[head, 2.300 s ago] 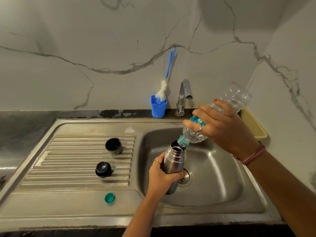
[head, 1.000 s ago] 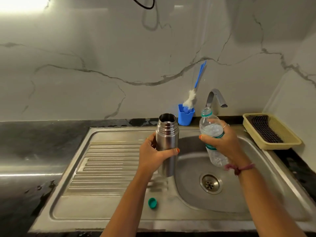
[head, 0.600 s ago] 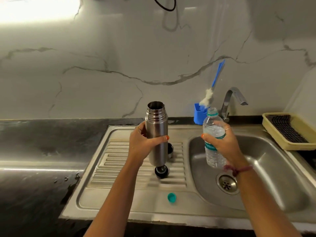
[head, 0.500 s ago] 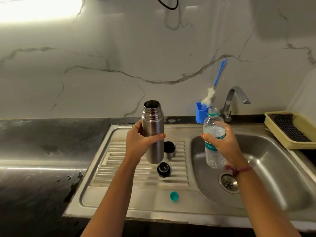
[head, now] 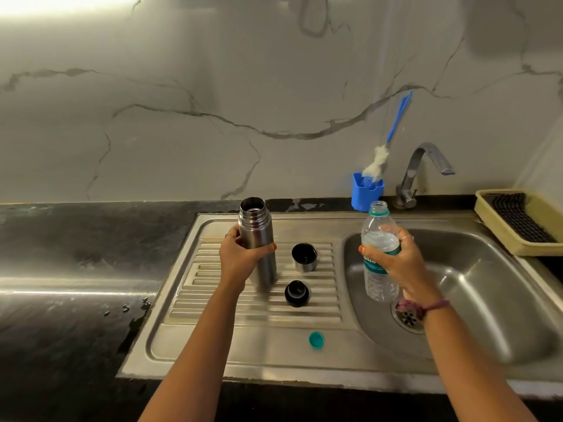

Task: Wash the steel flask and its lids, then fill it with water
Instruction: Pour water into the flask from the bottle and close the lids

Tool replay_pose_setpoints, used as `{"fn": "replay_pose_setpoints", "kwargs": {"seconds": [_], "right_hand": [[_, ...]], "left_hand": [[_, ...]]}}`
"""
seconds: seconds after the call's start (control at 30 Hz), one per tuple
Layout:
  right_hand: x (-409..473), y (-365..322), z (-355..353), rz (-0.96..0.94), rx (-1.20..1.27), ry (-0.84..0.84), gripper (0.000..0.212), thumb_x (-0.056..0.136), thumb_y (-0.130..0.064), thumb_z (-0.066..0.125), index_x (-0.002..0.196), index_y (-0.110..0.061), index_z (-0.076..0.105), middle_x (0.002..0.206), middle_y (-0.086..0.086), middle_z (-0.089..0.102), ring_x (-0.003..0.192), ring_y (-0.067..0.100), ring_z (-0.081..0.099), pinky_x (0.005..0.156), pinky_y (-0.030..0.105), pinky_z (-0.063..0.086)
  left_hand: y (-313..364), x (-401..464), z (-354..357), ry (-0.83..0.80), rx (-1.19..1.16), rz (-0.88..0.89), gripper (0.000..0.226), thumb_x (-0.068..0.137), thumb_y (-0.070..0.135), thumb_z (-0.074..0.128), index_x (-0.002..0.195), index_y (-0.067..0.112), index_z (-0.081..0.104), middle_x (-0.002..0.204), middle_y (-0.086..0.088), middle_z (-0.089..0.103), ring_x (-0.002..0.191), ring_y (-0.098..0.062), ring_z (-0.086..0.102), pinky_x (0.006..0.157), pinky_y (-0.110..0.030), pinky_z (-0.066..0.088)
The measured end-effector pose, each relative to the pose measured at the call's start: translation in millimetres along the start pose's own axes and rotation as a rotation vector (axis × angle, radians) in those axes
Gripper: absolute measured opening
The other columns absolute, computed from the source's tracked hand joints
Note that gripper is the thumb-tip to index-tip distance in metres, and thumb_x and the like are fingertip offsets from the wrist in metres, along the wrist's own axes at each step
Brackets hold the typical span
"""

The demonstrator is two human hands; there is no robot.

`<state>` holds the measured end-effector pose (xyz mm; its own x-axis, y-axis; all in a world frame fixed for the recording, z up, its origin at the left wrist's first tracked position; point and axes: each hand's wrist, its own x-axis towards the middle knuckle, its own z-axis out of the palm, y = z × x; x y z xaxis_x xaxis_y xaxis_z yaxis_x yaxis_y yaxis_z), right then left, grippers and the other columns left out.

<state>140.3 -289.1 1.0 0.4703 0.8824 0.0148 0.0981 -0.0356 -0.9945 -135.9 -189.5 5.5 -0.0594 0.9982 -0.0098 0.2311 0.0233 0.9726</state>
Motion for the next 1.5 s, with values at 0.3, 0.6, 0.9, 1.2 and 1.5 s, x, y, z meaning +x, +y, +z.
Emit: {"fn": "replay_pose_setpoints", "kwargs": {"seconds": [0.3, 0.6, 0.9, 1.2, 1.5], "right_hand": [[3, 13, 2, 0.014, -0.061, 0.010, 0.055, 0.073, -0.014, 0.081, 0.117, -0.021, 0.049, 0.106, -0.002, 0.056, 0.089, 0.007, 0.058, 0.065, 0.018, 0.046], [7, 17, 0, 0.019, -0.077, 0.005, 0.055, 0.075, -0.015, 0.080, 0.119, -0.020, 0.047, 0.108, -0.001, 0.053, 0.089, 0.005, 0.056, 0.064, 0.017, 0.044], [5, 22, 6, 0.015, -0.074, -0.035, 0.055, 0.075, -0.013, 0.079, 0.117, -0.021, 0.045, 0.101, -0.009, 0.053, 0.088, 0.005, 0.056, 0.065, 0.016, 0.043], [2, 25, 7, 0.004, -0.072, -0.034, 0.055, 0.075, -0.014, 0.080, 0.118, -0.022, 0.046, 0.103, -0.007, 0.053, 0.090, 0.006, 0.057, 0.066, 0.017, 0.045], [-4, 30, 7, -0.064, -0.123, -0.079, 0.059, 0.075, -0.012, 0.079, 0.122, -0.020, 0.044, 0.103, -0.012, 0.052, 0.092, 0.007, 0.058, 0.072, 0.018, 0.048]], "left_hand": [[-18, 5, 3, 0.023, -0.053, -0.063, 0.070, 0.060, 0.004, 0.091, 0.120, 0.019, 0.057, 0.113, -0.001, 0.066, 0.106, -0.022, 0.062, 0.094, -0.039, 0.052], [-24, 9, 2, 0.006, -0.033, -0.040, 0.073, 0.062, 0.008, 0.091, 0.125, 0.018, 0.054, 0.117, -0.001, 0.064, 0.107, -0.022, 0.061, 0.095, -0.039, 0.052], [-33, 8, -2, -0.015, -0.010, -0.015, 0.083, 0.064, 0.014, 0.091, 0.134, 0.019, 0.048, 0.128, -0.002, 0.059, 0.116, -0.022, 0.055, 0.099, -0.038, 0.048], [-44, 9, -4, -0.050, 0.003, 0.000, 0.105, 0.058, 0.019, 0.095, 0.145, 0.021, 0.036, 0.145, -0.005, 0.045, 0.134, -0.025, 0.044, 0.108, -0.040, 0.041], [-66, -38, -12, 0.073, 0.007, -0.021, 0.103, 0.068, 0.034, 0.089, 0.151, 0.021, 0.029, 0.150, -0.006, 0.034, 0.133, -0.022, 0.041, 0.107, -0.034, 0.038]]}}
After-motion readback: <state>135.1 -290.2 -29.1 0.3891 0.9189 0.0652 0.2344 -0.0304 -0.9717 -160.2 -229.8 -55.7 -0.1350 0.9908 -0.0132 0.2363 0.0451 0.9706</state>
